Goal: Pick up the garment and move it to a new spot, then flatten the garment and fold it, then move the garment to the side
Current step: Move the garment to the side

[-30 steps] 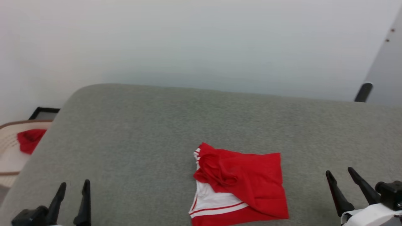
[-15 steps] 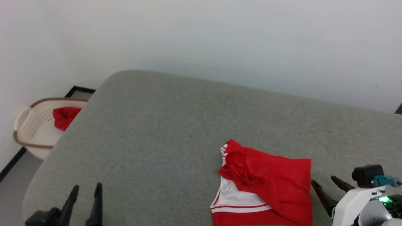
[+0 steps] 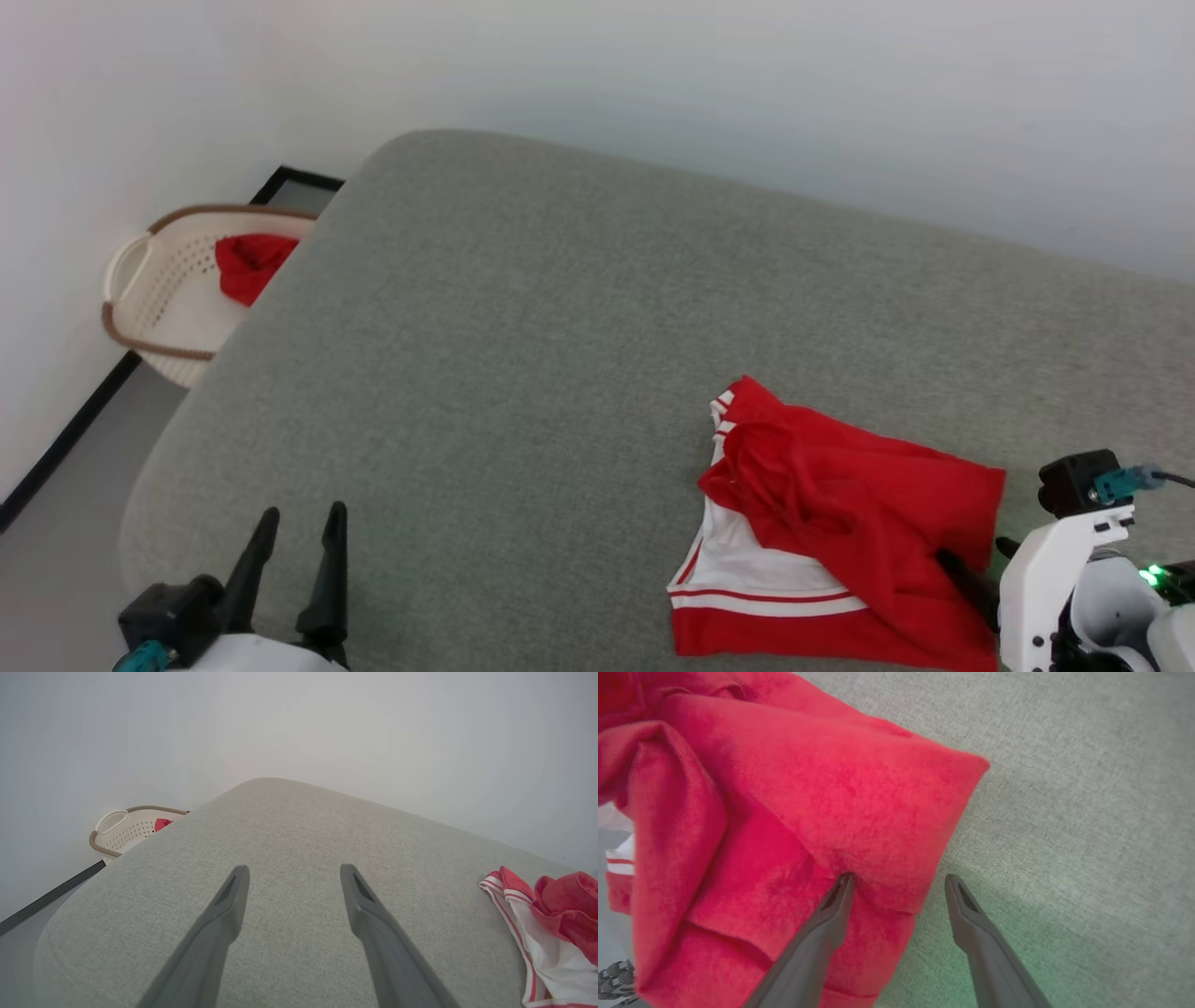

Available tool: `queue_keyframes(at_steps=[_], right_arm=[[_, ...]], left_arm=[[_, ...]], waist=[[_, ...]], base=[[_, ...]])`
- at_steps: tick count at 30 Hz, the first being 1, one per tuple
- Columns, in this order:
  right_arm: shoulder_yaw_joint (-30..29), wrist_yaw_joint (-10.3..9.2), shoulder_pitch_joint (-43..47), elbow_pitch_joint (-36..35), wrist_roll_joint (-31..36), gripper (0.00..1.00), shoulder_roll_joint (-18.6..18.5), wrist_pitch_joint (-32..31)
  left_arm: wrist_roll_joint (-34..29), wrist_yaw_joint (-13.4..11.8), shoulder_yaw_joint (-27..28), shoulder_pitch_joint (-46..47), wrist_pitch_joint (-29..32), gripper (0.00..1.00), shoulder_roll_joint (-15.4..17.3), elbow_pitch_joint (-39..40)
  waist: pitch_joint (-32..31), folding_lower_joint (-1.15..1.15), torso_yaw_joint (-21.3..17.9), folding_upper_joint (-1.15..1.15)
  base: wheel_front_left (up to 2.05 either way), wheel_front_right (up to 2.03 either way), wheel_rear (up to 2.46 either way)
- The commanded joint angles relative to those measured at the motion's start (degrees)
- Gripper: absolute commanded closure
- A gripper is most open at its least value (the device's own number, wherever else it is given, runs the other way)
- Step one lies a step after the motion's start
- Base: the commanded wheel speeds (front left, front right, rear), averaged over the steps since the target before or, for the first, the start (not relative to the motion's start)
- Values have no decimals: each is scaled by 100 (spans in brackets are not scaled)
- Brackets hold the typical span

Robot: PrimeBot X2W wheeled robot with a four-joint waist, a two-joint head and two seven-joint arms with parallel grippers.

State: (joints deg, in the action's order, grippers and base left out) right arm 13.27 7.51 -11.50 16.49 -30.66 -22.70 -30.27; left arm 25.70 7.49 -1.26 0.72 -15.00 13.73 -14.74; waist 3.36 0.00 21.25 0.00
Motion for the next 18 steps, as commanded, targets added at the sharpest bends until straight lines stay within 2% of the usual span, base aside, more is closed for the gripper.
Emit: queue_keyframes(at_steps=[1, 6, 7, 8, 11, 18], right_arm=[[-10, -5, -65, 46, 22, 0, 54, -70], [38, -5, -214, 341, 71, 0, 195, -413], [70, -5, -234, 404, 47, 54, 229, -467], [44, -5, -262, 473, 47, 100, 249, -500], [106, -5, -346, 549, 2, 100, 291, -611], [185, -6, -570, 261, -159, 100, 93, -711]], left_arm=[[42, -1, -5, 64, -17, 0, -20, -3], [76, -1, -30, 145, -17, 0, -64, -26], [81, -1, -28, 146, -17, 0, -72, -25], [94, -1, -22, 143, -17, 0, -83, -24], [104, -1, -4, 138, -17, 0, -106, -18], [85, -1, 105, 71, -17, 0, -136, 4]], waist=[[152, 0, 142, 0], [244, 0, 209, 0], [256, 0, 215, 0], [266, 0, 221, 0], [288, 0, 231, 0], [282, 0, 120, 0]], base=[[0, 0, 0], [0, 0, 0], [0, 0, 0], [0, 0, 0], [0, 0, 0], [0, 0, 0]])
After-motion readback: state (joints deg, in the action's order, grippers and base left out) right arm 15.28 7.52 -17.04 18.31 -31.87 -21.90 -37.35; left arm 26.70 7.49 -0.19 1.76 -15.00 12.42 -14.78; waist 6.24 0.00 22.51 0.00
